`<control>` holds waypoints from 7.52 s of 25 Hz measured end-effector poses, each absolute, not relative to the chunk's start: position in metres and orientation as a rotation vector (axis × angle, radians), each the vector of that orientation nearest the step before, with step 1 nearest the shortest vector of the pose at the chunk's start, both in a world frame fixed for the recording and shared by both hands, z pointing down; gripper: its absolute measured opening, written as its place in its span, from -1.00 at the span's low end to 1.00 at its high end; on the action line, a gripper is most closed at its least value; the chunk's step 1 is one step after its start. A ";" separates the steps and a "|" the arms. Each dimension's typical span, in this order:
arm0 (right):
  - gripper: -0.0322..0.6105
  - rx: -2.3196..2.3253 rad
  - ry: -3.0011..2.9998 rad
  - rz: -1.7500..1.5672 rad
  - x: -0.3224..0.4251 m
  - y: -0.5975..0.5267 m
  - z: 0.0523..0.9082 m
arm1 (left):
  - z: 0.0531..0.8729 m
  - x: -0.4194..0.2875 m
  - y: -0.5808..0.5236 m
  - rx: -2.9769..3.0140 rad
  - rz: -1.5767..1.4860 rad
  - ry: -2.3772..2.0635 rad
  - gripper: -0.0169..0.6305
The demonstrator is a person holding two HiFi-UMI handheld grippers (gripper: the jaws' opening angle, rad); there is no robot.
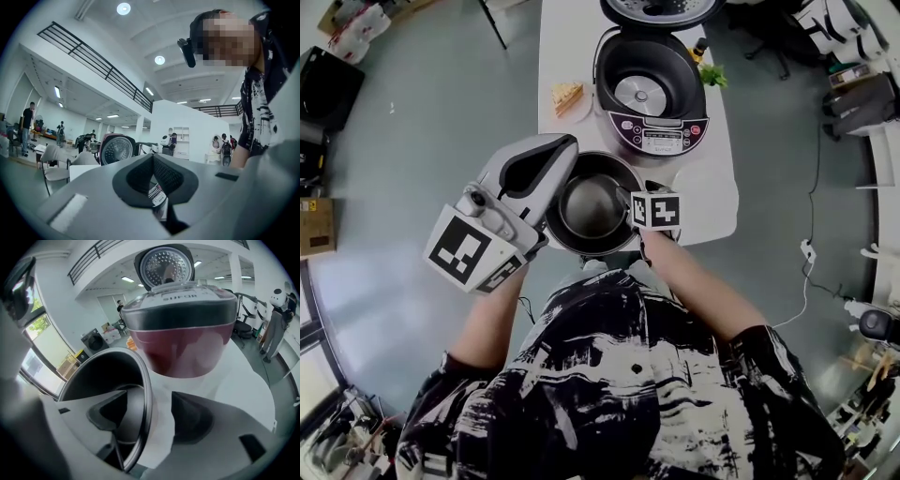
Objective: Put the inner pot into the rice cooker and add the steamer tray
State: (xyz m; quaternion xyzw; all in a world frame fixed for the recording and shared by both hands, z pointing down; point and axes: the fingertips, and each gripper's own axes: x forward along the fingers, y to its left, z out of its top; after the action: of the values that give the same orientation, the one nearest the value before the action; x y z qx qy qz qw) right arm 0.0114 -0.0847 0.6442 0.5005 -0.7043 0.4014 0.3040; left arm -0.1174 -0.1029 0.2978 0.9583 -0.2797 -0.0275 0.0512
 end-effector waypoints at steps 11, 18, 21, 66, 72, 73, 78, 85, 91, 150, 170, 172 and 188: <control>-0.85 1.218 -1.590 1.169 0.019 -0.074 0.672 | 0.298 -0.131 -0.114 2.896 -0.112 -0.886 -0.93; -0.88 1.185 -1.607 1.123 0.022 -0.072 0.670 | 0.296 -0.135 -0.116 2.894 -0.112 -0.899 -0.93; -0.88 1.155 -1.627 1.118 0.027 -0.068 0.670 | 0.296 -0.137 -0.116 2.889 -0.114 -0.908 -0.93; -0.87 1.193 -1.957 0.979 0.162 -0.154 0.358 | 0.233 -0.098 -0.085 3.004 -0.281 -0.858 -0.93; -0.87 1.199 -1.968 0.993 0.173 -0.227 0.375 | 0.244 -0.079 -0.104 3.009 -0.191 -0.954 -0.93; -0.87 1.194 -1.961 0.991 0.173 -0.238 0.380 | 0.245 -0.077 -0.107 3.006 -0.176 -0.973 -0.93; -0.86 1.167 -1.942 1.010 0.170 -0.288 0.404 | 0.242 -0.067 -0.123 2.993 -0.146 -1.012 -0.93; -0.87 1.188 -1.904 1.069 0.179 -0.332 0.441 | 0.252 -0.064 -0.136 2.952 -0.110 -1.079 -0.93; -0.86 1.179 -1.862 1.087 0.171 -0.351 0.469 | 0.255 -0.070 -0.149 2.924 -0.094 -1.118 -0.93; -0.64 1.218 -1.577 1.080 0.183 -0.325 0.547 | 0.269 -0.090 -0.166 2.906 -0.140 -1.061 -0.93; -0.80 1.223 -2.226 0.925 0.209 -0.232 0.442 | 0.256 -0.012 -0.149 3.013 -0.096 -0.824 -0.93; -0.80 1.217 -2.243 0.701 0.224 -0.205 0.442 | 0.256 -0.001 -0.148 3.023 -0.081 -0.795 -0.93; -0.39 1.085 -1.769 0.832 0.337 -0.076 0.682 | 0.276 0.067 -0.137 3.035 0.079 -0.720 -0.93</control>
State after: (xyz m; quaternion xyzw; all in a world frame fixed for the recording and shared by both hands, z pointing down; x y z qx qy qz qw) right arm 0.3368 -0.0764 0.6824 0.4364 -0.7113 0.3347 0.4376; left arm 0.0670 -0.1374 0.2759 0.9726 -0.2308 0.0252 0.0107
